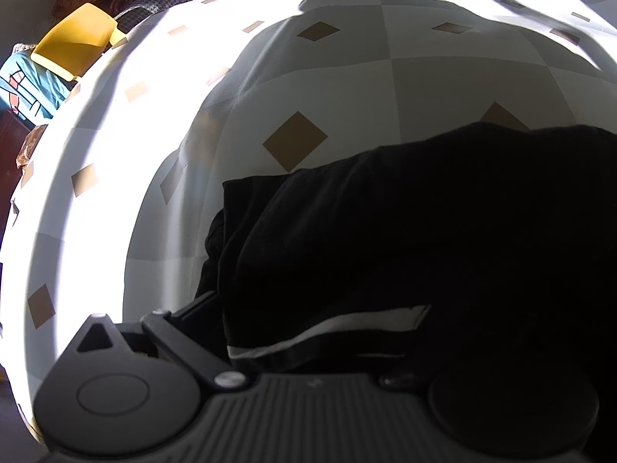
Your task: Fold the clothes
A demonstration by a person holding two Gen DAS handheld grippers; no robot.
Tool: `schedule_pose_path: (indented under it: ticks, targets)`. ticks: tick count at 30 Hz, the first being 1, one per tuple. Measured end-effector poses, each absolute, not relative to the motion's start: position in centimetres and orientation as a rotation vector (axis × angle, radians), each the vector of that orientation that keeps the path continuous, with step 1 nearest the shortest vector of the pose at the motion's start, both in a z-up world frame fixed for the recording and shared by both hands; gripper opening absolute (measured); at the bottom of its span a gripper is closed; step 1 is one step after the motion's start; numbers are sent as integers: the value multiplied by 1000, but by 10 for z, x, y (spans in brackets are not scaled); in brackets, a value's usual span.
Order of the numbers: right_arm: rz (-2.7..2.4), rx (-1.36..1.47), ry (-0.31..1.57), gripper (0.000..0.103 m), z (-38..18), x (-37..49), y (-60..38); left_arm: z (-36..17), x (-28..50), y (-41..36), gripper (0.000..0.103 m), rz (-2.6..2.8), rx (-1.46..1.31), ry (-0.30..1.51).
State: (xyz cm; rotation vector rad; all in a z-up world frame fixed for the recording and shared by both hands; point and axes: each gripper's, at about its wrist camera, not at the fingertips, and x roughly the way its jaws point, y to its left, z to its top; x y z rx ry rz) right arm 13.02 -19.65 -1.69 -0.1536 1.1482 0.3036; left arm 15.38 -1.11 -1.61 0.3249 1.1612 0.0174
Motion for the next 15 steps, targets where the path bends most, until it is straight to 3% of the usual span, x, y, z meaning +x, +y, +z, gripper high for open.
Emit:
schedule_pose_path:
  ticks: [5,15]
  targets:
    - [298,-148,1086,45,-14,129,-203,-1,151,-5,102,16,269,1131]
    - [313,-190,1041,45,-22,136,-192,-21,155,-2,103,39,261,1193]
